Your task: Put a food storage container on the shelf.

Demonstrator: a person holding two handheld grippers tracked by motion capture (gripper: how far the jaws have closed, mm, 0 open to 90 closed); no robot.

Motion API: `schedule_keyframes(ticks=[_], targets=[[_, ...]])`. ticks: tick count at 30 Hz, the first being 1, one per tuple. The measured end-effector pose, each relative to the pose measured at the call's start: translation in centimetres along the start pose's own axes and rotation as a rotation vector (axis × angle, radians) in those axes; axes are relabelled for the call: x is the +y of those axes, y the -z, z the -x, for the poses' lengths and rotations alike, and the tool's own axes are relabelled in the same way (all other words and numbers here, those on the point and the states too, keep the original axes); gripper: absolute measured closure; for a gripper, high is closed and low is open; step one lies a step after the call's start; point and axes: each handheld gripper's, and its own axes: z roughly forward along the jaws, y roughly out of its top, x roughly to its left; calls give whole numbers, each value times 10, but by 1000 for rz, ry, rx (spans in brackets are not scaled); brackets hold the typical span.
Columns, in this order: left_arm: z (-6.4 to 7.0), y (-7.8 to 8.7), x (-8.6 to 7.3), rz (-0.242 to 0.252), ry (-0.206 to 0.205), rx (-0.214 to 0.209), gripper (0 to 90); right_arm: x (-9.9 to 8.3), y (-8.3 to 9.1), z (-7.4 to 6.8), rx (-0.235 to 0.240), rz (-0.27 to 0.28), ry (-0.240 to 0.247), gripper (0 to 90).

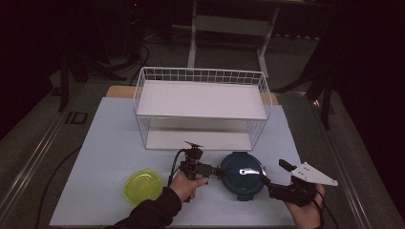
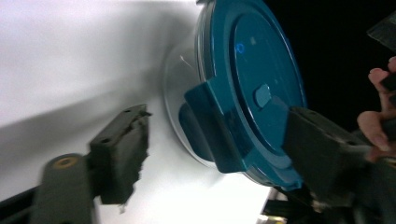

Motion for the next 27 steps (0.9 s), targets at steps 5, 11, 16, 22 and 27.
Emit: schedule_keyframes(ticks=[5, 11, 16, 22, 27], targets=[[-8, -6, -1, -23, 77, -57, 350, 0, 0, 0, 1, -5, -1, 136], [-18, -10, -5, -44, 185, -151, 499, -2, 0, 1, -4, -12, 0, 139], [-22, -12, -6, -40, 229, -181, 519, -2, 0, 1, -5, -16, -2, 143], [-25, -13, -6, -52, 239, -210, 529, -6, -2, 6, -3, -46, -31, 173], [-21, -12, -6, -47, 199, -197, 532, -10, -6, 16, 35, -115, -111, 231]])
